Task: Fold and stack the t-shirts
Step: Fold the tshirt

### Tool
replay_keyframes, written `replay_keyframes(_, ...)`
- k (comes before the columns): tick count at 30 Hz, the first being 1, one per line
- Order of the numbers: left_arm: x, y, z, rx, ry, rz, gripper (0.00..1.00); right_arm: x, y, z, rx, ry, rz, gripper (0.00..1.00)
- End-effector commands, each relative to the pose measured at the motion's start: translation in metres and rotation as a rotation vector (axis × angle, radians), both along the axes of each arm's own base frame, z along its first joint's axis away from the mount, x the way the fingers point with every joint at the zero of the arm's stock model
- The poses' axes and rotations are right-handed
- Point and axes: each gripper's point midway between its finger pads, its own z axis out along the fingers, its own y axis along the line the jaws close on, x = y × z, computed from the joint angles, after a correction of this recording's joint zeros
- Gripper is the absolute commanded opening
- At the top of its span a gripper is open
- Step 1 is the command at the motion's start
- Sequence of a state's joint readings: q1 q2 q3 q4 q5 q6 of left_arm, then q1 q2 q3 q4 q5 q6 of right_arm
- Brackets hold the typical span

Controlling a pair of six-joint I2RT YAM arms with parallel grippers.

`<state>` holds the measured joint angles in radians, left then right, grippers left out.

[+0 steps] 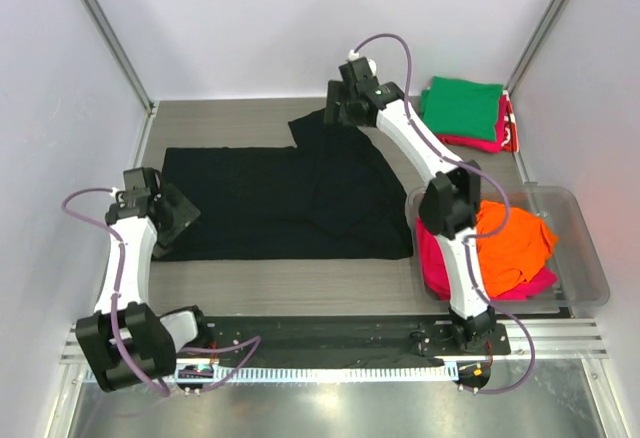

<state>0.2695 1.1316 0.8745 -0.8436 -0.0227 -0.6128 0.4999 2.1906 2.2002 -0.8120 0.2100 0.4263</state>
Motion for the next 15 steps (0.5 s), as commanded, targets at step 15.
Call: replay_keyframes(15, 0.008, -0.033, 0.038, 0.09, -0.185, -0.166, 0.9, 0.2, 0.009, -0.044, 0.464, -0.44, -0.02, 0.87)
